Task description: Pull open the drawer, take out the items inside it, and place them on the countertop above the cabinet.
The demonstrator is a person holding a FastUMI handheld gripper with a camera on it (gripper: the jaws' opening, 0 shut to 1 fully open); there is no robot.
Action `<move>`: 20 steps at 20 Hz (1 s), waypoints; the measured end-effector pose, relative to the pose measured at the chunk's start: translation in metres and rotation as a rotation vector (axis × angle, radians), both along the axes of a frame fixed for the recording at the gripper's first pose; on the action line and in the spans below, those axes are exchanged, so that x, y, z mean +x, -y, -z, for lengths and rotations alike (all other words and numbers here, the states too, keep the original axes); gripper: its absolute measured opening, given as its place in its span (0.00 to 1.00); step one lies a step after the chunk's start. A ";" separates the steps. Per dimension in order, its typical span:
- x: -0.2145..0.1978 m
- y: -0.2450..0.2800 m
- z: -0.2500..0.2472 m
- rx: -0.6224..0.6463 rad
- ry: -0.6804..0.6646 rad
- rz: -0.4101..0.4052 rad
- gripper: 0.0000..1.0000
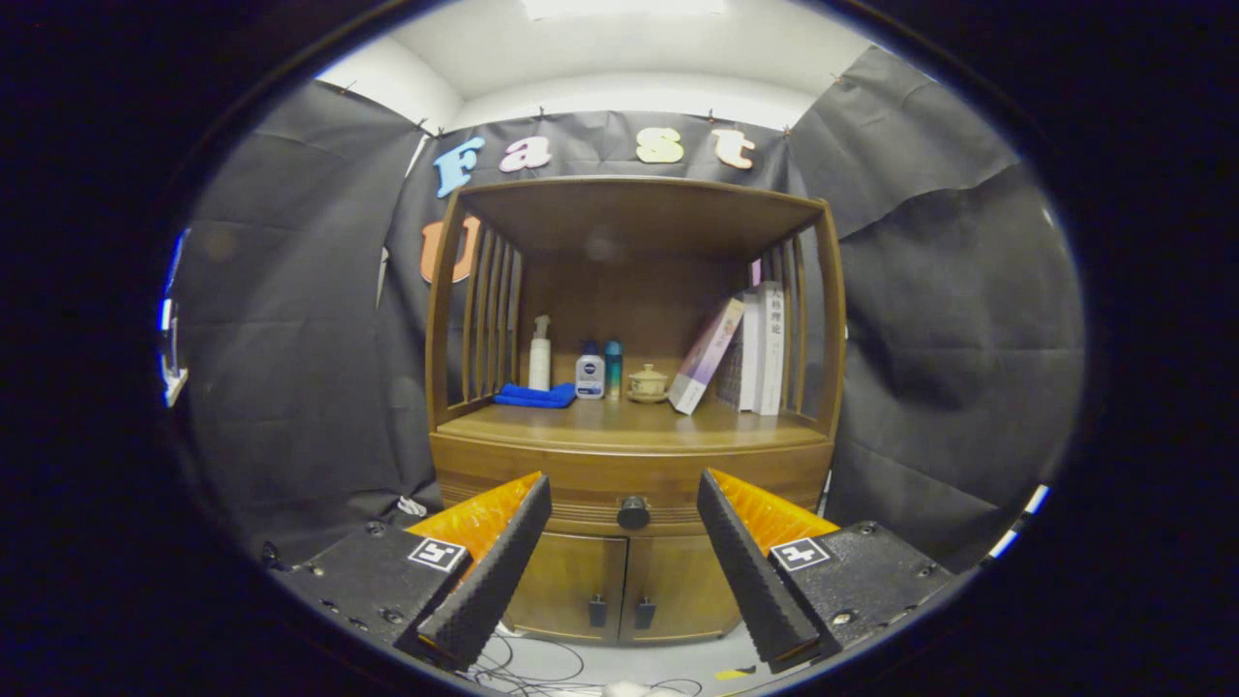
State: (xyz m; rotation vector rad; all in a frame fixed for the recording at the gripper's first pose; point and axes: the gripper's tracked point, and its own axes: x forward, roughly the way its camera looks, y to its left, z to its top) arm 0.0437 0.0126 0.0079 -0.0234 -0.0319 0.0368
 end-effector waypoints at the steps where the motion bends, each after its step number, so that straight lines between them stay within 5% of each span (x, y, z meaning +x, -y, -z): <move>1: 0.009 0.001 0.004 -0.005 -0.004 0.002 0.99; 20: 0.184 0.014 0.110 -0.015 -0.161 0.011 0.96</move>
